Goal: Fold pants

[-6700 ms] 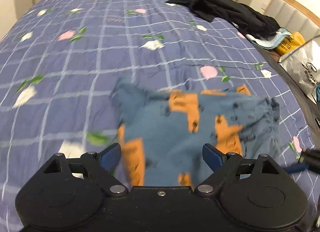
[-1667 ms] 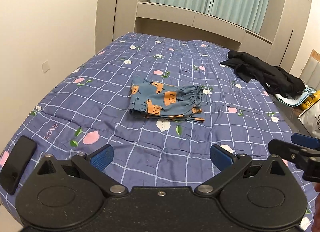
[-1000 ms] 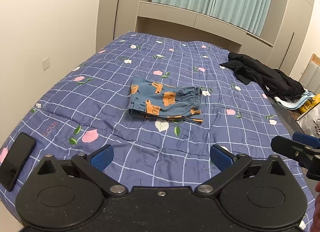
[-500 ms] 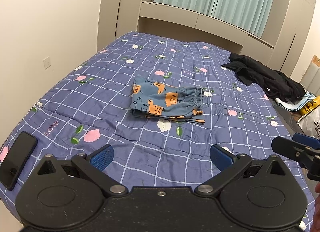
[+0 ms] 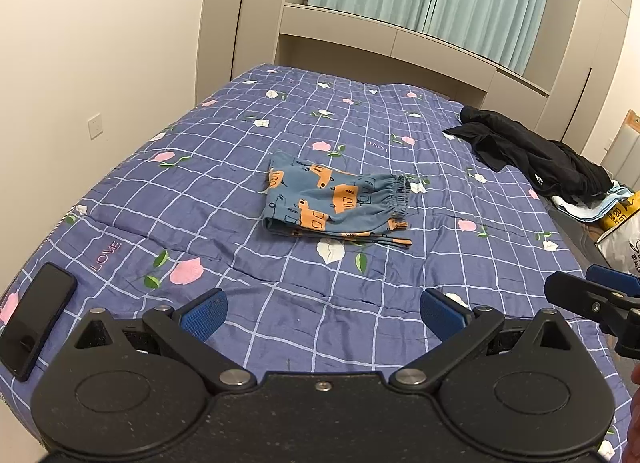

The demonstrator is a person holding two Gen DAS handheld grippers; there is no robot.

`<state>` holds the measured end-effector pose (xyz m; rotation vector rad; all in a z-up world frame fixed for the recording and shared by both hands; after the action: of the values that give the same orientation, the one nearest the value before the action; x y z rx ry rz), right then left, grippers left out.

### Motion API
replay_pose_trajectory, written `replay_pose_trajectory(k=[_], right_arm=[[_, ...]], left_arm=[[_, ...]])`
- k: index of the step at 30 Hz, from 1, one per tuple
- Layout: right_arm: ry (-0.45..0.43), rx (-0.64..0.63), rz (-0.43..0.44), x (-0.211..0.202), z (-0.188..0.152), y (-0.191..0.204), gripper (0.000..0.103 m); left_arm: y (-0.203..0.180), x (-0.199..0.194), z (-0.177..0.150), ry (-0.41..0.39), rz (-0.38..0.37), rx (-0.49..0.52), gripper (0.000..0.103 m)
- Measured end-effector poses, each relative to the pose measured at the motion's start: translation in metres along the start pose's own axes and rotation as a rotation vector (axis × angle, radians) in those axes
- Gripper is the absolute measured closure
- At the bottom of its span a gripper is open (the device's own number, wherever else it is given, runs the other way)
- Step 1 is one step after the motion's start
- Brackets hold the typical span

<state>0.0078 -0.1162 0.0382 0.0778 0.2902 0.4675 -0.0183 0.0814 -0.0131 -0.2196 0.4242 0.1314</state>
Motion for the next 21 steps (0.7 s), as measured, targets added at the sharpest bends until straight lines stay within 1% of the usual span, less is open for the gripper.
replay_pose_trajectory(k=[16, 21], right_arm=[[0.003, -0.001, 0.001, 0.0009, -0.0008, 0.0018, 0.000], [0.005, -0.001, 0.001, 0.0013, -0.0013, 0.0016, 0.000]], left_arm=[[0.0029, 0.0002, 0.0006, 0.001, 0.002, 0.000, 0.001], [0.0042, 0.0000, -0.0006, -0.001, 0.016, 0.012, 0.001]])
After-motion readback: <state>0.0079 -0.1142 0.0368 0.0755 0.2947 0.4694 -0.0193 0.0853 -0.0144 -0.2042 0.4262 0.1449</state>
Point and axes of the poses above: each gripper's, at about its wrist camera, not at the fingertips, and x roughly the way its jaws point, y to its left, z to its top, the point moved 2 cm from there along x, roughly the way its jaws point, and after that the axes turned 14 degrees about -y, right-handed, at the moved point
